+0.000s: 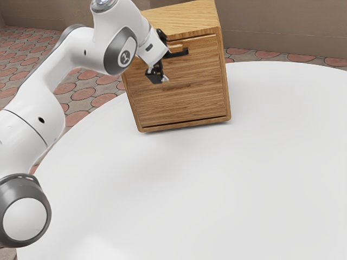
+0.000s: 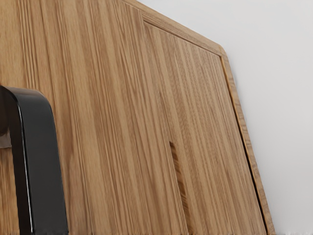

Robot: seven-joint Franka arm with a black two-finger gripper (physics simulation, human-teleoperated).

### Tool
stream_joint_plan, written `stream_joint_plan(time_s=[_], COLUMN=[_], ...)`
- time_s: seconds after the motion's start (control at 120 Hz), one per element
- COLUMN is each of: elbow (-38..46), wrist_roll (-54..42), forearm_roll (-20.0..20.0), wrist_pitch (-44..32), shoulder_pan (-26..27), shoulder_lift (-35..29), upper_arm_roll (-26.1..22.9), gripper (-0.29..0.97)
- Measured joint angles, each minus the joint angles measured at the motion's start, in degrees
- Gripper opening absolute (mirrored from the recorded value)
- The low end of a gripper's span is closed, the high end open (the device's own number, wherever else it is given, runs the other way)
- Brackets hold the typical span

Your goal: Pull the drawer handle with one arm to open the drawer

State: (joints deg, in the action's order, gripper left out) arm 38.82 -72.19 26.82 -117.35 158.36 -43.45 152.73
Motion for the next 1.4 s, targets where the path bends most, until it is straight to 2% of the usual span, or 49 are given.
stream_joint_plan(time_s=[0.233, 1.4], elbow=[0.6, 8.9], wrist_roll=[0.9, 4.0], forearm_roll=[-0.3, -1.2], wrist_pitch=[0.2, -0.5], shoulder_pan=[-0.1, -0.3], shoulder_lift=[0.2, 5.1], upper_arm_roll=[0.1, 0.6], gripper=[0.69, 0.67])
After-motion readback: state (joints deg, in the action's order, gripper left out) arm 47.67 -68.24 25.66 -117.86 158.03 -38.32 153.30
